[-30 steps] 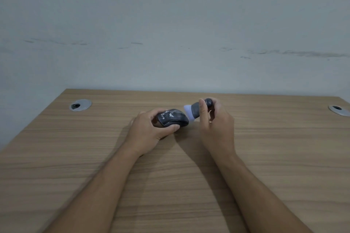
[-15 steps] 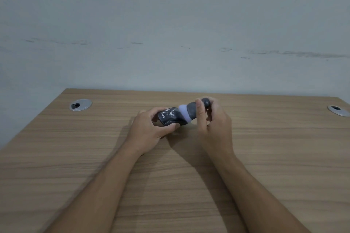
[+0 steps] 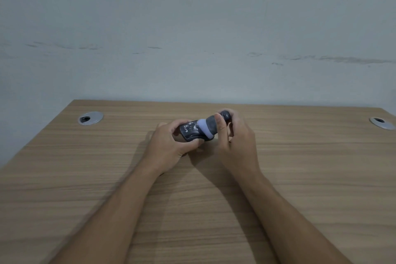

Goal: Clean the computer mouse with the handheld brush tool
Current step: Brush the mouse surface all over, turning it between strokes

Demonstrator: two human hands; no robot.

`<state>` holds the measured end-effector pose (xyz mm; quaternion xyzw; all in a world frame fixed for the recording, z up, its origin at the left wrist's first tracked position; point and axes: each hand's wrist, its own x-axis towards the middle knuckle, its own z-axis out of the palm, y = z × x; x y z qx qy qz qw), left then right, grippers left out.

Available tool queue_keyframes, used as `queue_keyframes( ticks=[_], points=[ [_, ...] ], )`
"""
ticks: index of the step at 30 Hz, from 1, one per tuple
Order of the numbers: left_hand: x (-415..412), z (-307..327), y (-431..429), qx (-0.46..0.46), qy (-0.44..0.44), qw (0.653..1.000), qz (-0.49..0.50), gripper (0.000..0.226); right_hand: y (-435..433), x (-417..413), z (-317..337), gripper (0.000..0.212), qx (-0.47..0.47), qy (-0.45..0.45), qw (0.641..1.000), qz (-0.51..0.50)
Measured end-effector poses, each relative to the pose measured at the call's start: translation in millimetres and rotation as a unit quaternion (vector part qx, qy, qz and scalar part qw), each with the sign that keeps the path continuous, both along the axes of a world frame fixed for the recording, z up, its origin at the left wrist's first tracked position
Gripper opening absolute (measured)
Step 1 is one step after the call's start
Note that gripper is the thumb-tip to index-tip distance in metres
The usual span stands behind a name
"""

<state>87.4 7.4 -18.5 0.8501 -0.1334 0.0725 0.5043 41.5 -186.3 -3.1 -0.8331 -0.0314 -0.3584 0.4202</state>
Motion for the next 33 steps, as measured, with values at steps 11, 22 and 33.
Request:
queue_keyframes(
  ticks=[11,22,33],
  points=[
    [1.3,-1.3,-2.1,0.016,-0.011,1.0,0.001,0.056,1.3,-2.2,9.7,0.017,0.015,-0.018,1.0,-0.005],
    [3.9,-3.8,-3.7,0.001,-0.011,1.0,0.004,0.061,-3.0,-0.7,10.3,0.017,0.035,-0.01,0.998,-0.044],
    [0.0,-1.3,-3.4,0.007,-0.008,1.0,0.018,0.062,-8.3,10.9,-7.0,0.022,-0.014,0.053,0.996,-0.076]
  ],
)
